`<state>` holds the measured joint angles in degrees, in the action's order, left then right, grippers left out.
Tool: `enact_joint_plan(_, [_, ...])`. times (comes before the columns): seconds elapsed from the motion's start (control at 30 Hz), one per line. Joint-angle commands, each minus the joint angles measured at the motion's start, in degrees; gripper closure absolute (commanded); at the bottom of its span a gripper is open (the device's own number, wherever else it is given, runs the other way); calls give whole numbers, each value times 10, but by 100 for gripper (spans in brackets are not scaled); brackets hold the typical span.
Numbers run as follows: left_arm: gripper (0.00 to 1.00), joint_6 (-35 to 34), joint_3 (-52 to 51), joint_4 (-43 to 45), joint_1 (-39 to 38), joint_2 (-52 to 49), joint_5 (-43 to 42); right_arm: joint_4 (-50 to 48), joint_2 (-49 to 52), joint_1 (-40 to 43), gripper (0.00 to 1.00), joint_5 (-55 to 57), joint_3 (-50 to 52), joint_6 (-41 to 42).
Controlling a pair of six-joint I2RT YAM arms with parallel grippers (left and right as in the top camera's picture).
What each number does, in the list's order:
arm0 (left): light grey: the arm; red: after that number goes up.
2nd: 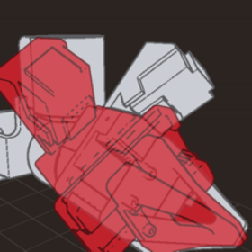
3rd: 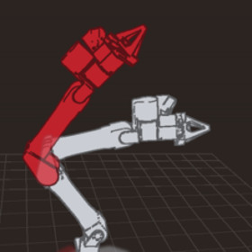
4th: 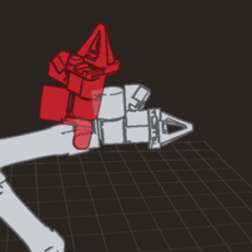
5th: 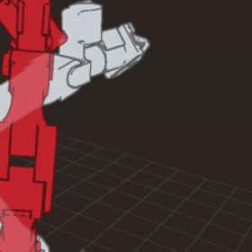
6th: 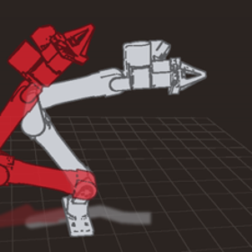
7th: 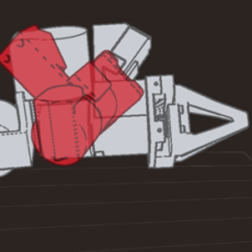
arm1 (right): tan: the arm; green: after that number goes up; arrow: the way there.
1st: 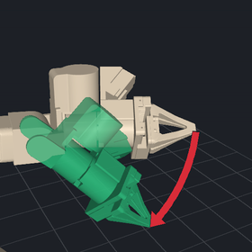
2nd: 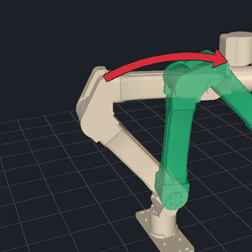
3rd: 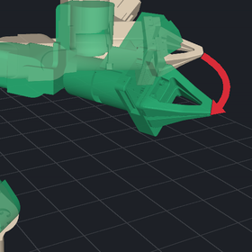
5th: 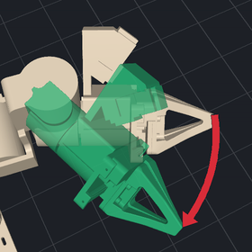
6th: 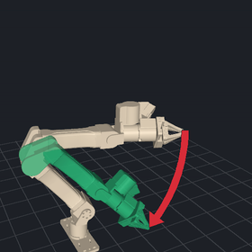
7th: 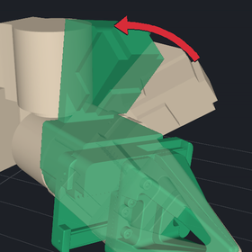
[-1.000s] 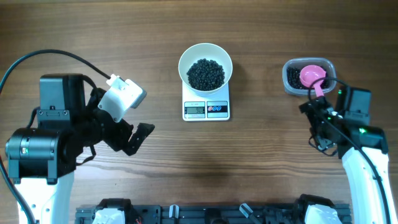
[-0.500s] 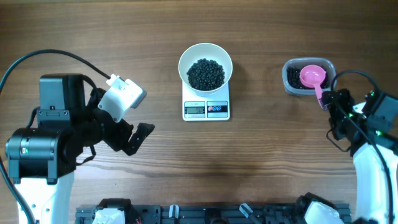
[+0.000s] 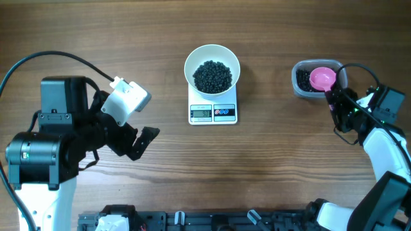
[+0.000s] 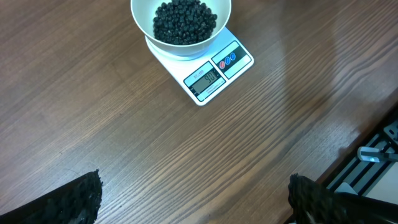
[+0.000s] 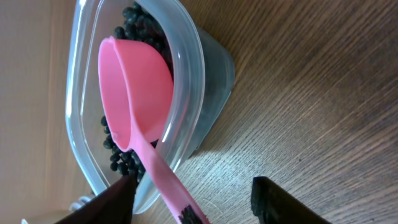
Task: Scoop item into bowl and weigh 150g on scale
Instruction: 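Close the right gripper around the end of the pink scoop handle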
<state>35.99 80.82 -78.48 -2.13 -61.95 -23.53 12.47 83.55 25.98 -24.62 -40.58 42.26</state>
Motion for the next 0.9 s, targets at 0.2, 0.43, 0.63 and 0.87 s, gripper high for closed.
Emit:
enact_joint_plan(0.2, [0,11,7,0,4,2,-9,-14,7,2,48,-23,2,13])
enact_joint_plan(0.43, [0,11,7,0,4,2,-9,-13,7,2,61,-25,2,14])
enact_joint_plan(0.63, [0,11,7,0,4,2,-9,-13,7,2,69,-36,2,17])
enact_joint_plan(0.87, [0,11,7,0,4,2,-9,-12,6,2,86,-96,2,16])
